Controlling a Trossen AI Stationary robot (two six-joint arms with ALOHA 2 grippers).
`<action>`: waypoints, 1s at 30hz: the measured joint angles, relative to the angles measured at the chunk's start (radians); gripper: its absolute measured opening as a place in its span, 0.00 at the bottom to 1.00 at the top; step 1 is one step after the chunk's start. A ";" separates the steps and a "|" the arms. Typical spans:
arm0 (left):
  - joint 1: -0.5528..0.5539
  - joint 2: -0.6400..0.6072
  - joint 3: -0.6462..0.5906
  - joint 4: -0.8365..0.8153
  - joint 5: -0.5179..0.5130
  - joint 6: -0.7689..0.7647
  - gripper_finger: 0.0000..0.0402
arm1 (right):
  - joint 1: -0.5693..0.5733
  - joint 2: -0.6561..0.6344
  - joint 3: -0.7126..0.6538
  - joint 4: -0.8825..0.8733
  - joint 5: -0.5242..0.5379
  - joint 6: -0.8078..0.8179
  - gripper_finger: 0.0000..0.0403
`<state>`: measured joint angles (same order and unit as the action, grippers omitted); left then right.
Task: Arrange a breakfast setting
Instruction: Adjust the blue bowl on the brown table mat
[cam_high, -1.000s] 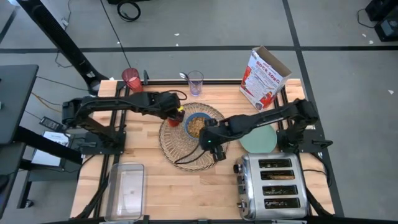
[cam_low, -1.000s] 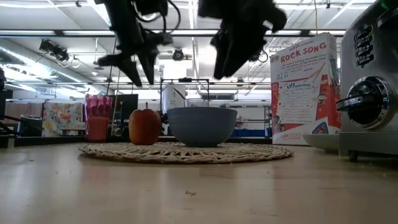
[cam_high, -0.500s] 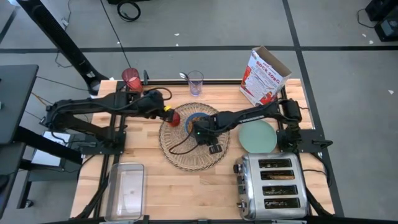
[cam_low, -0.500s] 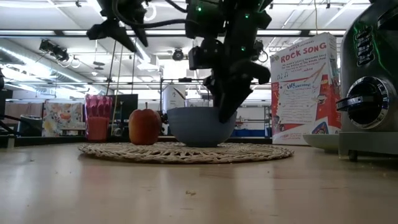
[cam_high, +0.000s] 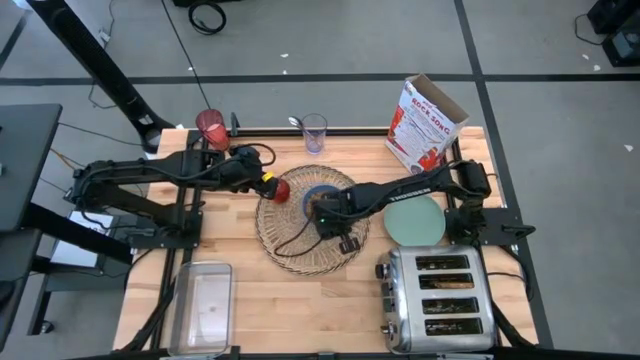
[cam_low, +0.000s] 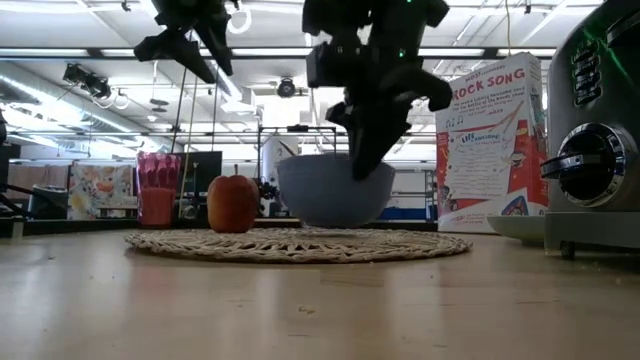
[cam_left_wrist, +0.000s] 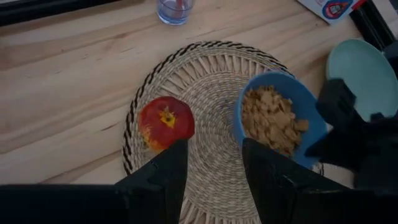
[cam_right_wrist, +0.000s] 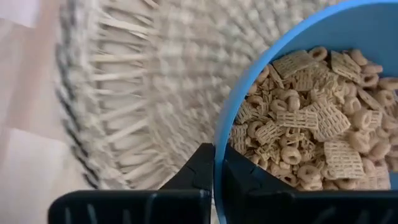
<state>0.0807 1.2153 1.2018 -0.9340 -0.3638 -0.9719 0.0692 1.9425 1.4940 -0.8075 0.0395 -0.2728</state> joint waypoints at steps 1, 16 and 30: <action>0.000 -0.002 0.000 0.000 -0.002 0.000 0.40 | 0.007 -0.002 0.000 0.005 0.006 -0.001 0.05; 0.000 -0.005 0.000 0.021 0.001 -0.011 0.40 | 0.004 0.002 -0.005 0.066 -0.012 -0.088 0.06; -0.002 -0.047 0.029 0.181 0.005 0.056 0.40 | -0.006 0.037 -0.013 0.035 -0.055 -0.104 0.11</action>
<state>0.0792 1.1681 1.2306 -0.7532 -0.3584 -0.9162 0.0636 1.9797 1.4807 -0.7729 -0.0153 -0.3765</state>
